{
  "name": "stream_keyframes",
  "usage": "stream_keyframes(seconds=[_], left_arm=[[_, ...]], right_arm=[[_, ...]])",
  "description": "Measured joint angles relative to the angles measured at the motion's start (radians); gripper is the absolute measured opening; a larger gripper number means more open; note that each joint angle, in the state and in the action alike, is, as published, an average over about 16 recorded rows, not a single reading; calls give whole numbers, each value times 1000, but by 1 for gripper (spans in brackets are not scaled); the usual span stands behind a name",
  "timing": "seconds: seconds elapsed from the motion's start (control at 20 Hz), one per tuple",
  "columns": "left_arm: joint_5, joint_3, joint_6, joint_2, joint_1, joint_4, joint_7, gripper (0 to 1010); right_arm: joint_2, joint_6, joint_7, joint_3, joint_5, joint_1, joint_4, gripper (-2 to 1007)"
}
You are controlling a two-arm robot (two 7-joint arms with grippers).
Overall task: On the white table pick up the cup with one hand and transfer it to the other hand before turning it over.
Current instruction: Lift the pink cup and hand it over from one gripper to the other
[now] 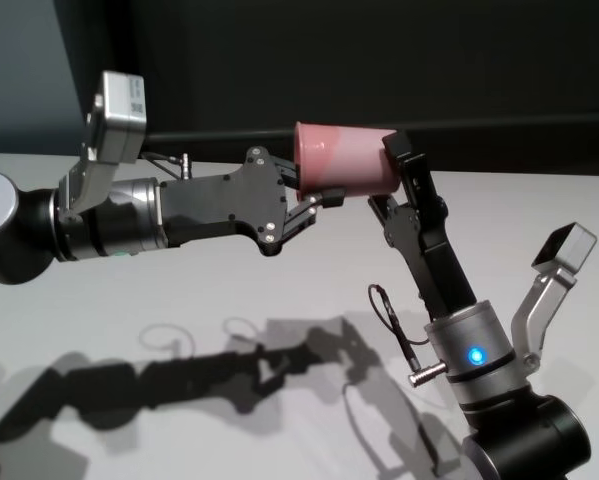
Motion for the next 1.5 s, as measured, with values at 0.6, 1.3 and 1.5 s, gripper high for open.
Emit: stream_keyframes(seconds=[0.6,1.3,1.5], left_arm=[[0,0,0,0,0,0,0,37],[0,0,0,0,0,0,0,36],[0,0,0,0,0,0,0,36]], right_arm=[[16,-21,-5,-21,13,17,13,1002],[18,-24,-7,-23,16,19,16,926],[18,-23,-6,-23,16,19,15,861]])
